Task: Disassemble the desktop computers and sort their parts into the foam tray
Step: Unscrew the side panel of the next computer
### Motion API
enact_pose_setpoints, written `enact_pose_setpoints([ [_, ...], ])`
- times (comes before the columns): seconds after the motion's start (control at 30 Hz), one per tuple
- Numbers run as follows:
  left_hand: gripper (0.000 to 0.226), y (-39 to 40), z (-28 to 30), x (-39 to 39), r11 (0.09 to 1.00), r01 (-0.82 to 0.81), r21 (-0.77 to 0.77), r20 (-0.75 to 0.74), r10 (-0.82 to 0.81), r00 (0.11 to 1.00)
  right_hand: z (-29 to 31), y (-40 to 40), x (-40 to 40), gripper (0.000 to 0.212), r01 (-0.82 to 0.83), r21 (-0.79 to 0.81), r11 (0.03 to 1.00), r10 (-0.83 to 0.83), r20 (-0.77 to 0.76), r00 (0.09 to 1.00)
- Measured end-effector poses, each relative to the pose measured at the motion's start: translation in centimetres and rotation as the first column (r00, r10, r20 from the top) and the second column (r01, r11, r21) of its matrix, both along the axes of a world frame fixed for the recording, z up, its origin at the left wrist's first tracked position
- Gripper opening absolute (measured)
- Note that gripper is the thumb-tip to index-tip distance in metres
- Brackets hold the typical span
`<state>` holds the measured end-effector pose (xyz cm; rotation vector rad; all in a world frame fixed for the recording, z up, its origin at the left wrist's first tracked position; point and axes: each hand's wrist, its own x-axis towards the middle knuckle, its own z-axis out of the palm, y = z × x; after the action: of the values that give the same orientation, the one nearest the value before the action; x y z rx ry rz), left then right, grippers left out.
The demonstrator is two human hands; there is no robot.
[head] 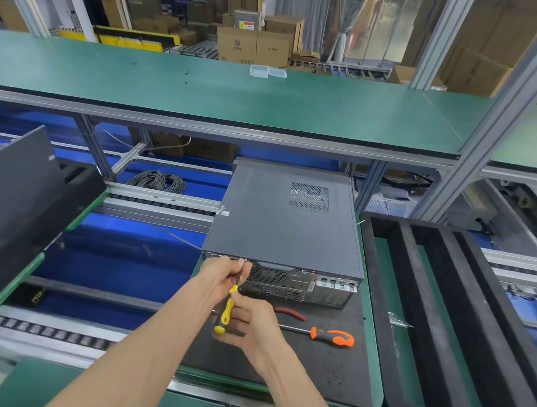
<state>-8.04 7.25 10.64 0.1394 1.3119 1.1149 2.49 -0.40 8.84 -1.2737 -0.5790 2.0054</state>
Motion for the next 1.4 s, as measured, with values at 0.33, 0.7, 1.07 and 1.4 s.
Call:
enact_pose_setpoints([
  [0.33, 0.015, 0.19, 0.08, 0.18, 1.0, 0.0, -0.018, -0.002, 0.0, 1.0, -0.01, -0.31, -0.09, 0.031, 0.0, -0.046, 0.999, -0.004, -0.077, 0.997],
  [0.7, 0.016, 0.61, -0.28, -0.01, 0.999, -0.006, -0.039, -0.024, 0.005, 1.0, 0.37, -0.55, 0.44, 0.021, -0.064, -0.02, 0.998, 0.061, -0.117, 0.991],
  [1.07, 0.013, 0.66, -0.21, 0.15, 0.997, -0.02, -0.069, -0.07, 0.015, 0.997, 0.77, -0.36, 0.6, 0.018, -0.057, 0.031, 0.998, 0.061, -0.139, 0.988],
  [1.4, 0.013, 0.62, -0.51, 0.01, 0.999, -0.029, -0.033, -0.044, 0.027, 0.999, 0.86, -0.64, 0.05, 0.017, -0.026, 0.015, 1.0, 0.028, -0.158, 0.987],
])
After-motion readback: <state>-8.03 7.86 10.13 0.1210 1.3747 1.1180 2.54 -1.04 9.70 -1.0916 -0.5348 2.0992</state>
